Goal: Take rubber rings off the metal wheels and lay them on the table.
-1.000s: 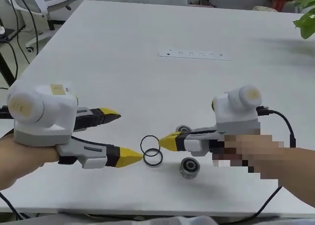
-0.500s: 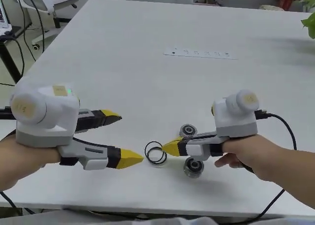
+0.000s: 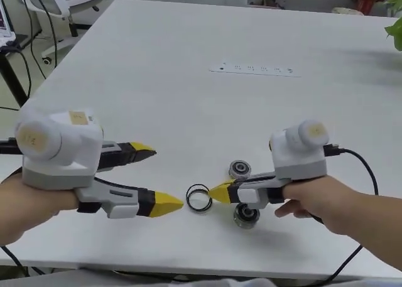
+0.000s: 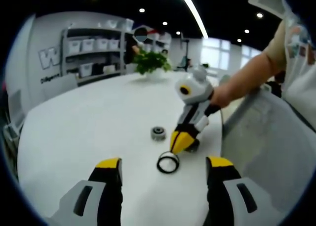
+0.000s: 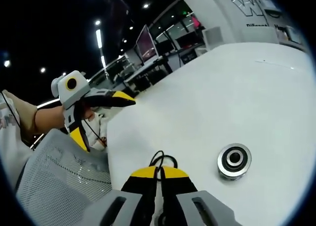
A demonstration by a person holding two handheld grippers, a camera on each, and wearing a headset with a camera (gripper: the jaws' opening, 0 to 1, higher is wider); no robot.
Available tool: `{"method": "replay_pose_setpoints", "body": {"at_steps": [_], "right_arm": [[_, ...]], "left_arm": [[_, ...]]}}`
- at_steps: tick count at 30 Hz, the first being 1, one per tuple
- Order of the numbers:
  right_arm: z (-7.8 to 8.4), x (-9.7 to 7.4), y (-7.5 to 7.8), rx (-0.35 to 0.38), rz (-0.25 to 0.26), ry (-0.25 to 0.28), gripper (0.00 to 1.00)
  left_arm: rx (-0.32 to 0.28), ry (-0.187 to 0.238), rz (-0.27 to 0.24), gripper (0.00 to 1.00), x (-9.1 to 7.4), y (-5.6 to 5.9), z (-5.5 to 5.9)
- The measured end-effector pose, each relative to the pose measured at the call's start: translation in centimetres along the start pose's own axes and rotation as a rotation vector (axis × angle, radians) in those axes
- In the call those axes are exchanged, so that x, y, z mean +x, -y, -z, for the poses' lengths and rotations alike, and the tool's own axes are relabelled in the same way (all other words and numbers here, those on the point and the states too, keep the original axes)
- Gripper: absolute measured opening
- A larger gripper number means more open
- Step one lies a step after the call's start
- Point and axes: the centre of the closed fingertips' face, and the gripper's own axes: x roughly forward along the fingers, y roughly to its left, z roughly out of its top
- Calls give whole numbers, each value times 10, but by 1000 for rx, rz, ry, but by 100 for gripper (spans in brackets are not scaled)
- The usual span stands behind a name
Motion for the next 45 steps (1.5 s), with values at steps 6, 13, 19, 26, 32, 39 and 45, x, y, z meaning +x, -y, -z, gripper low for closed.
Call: {"method": "replay_pose_setpoints", "body": {"at_steps": [6, 13, 19, 26, 32, 39, 45], "right_arm": [[1, 1, 4, -11, 21, -4, 4], [4, 1, 4, -25, 26, -18, 8], [4, 0, 3, -36, 33, -25, 13], [-8, -9, 2, -38, 40, 14, 18], [-22, -19, 3, -46, 54, 58, 23], [-36, -34, 1, -79, 71, 96, 28], [-47, -49, 1, -103, 91, 131, 32]], "left_arm": [[-3, 0, 1, 69, 0, 1, 0], [-5, 0, 0, 69, -1, 1, 0], [-2, -4, 1, 69, -2, 2, 0], [0, -3, 4, 69, -2, 4, -4], [7, 1, 2, 69, -2, 4, -8], [7, 9, -5, 70, -2, 3, -13], [5, 17, -13, 71, -2, 2, -17]]}}
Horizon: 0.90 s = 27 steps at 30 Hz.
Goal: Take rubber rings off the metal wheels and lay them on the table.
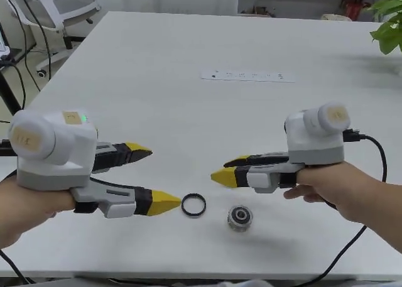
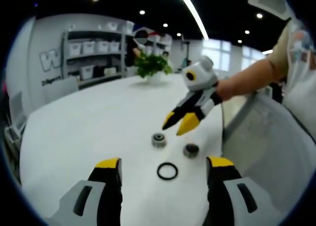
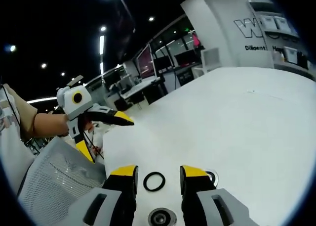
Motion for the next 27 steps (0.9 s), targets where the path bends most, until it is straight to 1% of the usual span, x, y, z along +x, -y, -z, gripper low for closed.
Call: {"method": "replay_pose_setpoints", "body": {"at_steps": [4, 9, 13, 18, 21, 25, 27], "right_arm": [[-4, -11, 0, -31, 10, 11, 35], [-8, -26, -2, -37, 23, 38, 39], [-6, -38, -3, -54, 38, 42, 43], [-2, -52, -4, -79, 55, 40, 48], [-1, -57, -5, -86, 63, 46, 52], [4, -64, -3, -118, 82, 36, 57], [5, -66, -3, -122, 85, 36, 59]], "left_arm": [[-1, 4, -6, 71, -1, -1, -2], [-3, 5, -8, 72, -2, 1, -4], [-3, 11, -16, 74, -5, 1, -7], [-2, 11, -21, 74, -8, 2, -6], [-3, 12, -23, 75, -10, 3, -7], [1, 14, -26, 76, -12, 6, -9], [2, 15, -28, 76, -13, 7, -9]]}}
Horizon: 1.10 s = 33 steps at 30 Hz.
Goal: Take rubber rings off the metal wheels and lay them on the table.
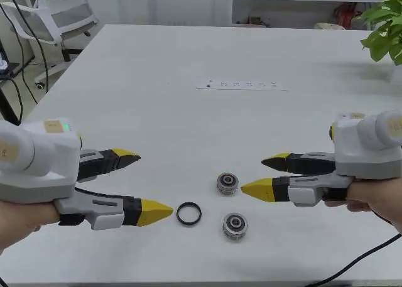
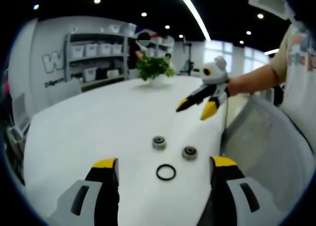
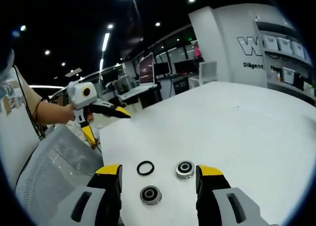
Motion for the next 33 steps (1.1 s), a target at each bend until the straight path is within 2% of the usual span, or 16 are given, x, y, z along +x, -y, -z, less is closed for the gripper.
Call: {"method": "replay_pose_setpoints", "body": {"at_steps": [4, 16, 27, 33], "right_arm": [[5, -7, 0, -9, 8, 0, 61], [32, -24, -1, -67, 36, -52, 69], [46, -33, -3, -95, 55, -82, 72], [48, -38, 0, -99, 67, -84, 72]], "left_arm": [[-1, 2, -3, 77, -2, 3, 0], [-11, 2, -20, 78, -8, 8, 5], [-16, 2, -33, 78, -11, 12, 9], [-15, -5, -35, 78, -12, 14, 12]]}}
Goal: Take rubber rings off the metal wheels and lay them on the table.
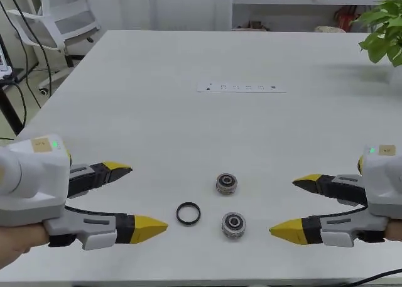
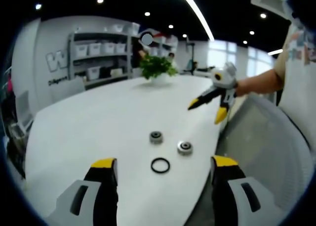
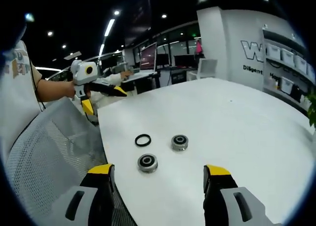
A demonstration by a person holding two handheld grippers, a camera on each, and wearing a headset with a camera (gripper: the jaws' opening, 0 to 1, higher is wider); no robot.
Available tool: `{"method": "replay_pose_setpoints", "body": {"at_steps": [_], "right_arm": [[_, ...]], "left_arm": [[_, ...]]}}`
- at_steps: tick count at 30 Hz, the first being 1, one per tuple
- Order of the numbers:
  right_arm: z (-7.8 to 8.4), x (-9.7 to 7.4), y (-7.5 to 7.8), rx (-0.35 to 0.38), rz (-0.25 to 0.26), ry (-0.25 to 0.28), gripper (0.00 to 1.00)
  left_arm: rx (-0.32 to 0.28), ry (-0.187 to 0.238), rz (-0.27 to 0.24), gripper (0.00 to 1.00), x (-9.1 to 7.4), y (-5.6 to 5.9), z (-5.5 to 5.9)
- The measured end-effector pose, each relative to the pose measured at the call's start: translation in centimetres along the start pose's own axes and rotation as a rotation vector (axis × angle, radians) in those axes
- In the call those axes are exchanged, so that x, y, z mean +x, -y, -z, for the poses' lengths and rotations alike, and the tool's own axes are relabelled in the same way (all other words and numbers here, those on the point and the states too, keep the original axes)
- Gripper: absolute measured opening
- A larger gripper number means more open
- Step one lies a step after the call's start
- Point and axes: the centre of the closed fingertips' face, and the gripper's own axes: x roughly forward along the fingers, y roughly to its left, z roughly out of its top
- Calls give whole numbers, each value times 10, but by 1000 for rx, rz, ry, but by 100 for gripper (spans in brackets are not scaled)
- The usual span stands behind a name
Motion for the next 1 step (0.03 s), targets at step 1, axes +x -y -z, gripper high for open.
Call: {"method": "replay_pose_setpoints", "body": {"at_steps": [1], "right_arm": [[0, -1, 1, 5, 3, 5, 72]], "left_arm": [[0, 1, -1, 78, 0, 0, 0]]}}
